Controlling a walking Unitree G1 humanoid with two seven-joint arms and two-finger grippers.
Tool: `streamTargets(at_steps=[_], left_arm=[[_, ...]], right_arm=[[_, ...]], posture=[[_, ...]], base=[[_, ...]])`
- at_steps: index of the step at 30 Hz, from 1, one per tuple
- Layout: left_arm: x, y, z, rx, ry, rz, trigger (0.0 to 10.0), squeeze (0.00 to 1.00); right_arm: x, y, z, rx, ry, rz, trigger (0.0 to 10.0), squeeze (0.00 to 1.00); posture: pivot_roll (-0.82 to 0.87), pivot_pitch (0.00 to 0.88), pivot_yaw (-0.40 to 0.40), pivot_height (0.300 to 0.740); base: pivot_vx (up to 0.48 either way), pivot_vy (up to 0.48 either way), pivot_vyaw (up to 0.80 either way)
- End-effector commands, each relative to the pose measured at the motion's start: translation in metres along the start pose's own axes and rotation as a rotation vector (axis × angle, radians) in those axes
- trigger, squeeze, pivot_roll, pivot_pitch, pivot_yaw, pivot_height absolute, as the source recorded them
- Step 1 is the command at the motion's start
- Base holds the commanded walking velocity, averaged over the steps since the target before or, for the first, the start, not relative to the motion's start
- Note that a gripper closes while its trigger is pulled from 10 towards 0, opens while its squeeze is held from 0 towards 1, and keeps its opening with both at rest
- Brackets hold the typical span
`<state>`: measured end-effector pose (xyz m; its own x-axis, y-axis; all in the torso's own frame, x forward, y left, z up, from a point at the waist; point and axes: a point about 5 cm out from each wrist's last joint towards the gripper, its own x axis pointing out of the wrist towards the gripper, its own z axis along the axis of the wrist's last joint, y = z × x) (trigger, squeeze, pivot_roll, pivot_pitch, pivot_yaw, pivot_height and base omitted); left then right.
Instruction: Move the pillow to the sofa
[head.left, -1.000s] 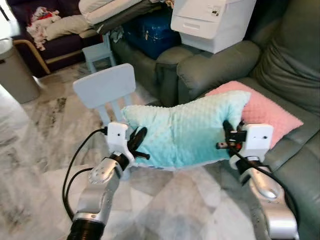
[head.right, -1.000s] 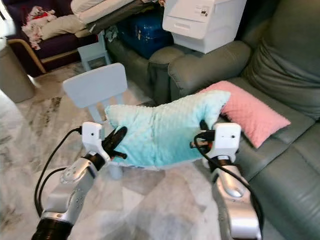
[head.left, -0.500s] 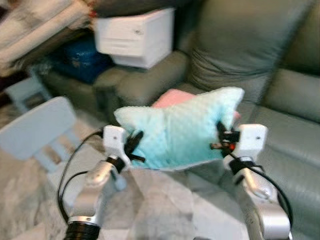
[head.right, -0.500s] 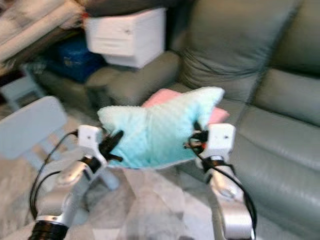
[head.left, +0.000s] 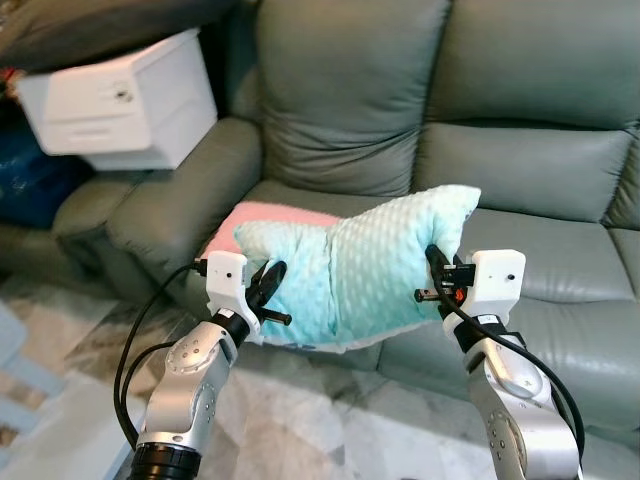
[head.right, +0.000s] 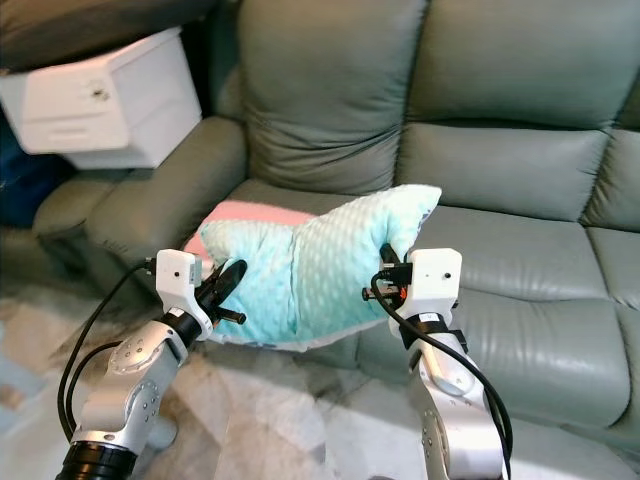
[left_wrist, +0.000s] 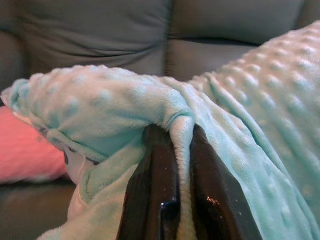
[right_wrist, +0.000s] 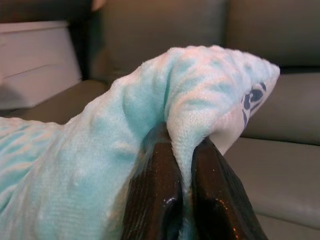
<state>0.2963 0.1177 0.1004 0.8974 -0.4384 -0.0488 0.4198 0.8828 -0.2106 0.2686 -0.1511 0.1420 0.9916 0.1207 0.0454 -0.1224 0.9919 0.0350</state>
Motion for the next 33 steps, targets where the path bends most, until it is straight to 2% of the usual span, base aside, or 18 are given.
streamTargets(at_steps=[1, 8, 11, 20, 33], left_arm=[[0.0024, -0.0058, 0.0037, 0.004, -0.012, -0.027, 10.0, 0.0], [0.0043, -0.0032, -0.001, -0.011, 0.028, 0.028, 10.0, 0.0], [0.0046, -0.0031, -0.001, 0.014, 0.031, 0.026, 10.0, 0.0], [0.0027, -0.0038, -0.0021, 0.014, 0.037, 0.023, 10.0, 0.0], [0.0014, -0.0017, -0.0039, 0.022, 0.047, 0.035, 10.0, 0.0]], right_arm=[[-0.0008, 0.0002, 0.0069, 0.001, -0.029, 0.006, 10.0, 0.0], [-0.0006, 0.0, 0.0073, 0.002, -0.029, 0.003, 10.0, 0.0], [-0.0012, 0.0003, 0.0075, -0.002, -0.029, 0.004, 10.0, 0.0], [-0.0024, 0.001, 0.0068, -0.004, -0.024, 0.007, 10.0, 0.0], [-0.0023, 0.0008, 0.007, -0.007, -0.025, 0.006, 10.0, 0.0]], posture=[[-0.2, 0.086, 0.111, 0.74], [-0.2, 0.087, 0.112, 0.74], [-0.2, 0.089, 0.112, 0.74], [-0.2, 0.094, 0.107, 0.74], [-0.2, 0.092, 0.106, 0.74]], base=[[0.274, 0.0, -0.8], [0.072, 0.0, -0.7], [0.0, 0.0, 0.0], [0.0, 0.0, 0.0], [0.0, -0.346, 0.0]])
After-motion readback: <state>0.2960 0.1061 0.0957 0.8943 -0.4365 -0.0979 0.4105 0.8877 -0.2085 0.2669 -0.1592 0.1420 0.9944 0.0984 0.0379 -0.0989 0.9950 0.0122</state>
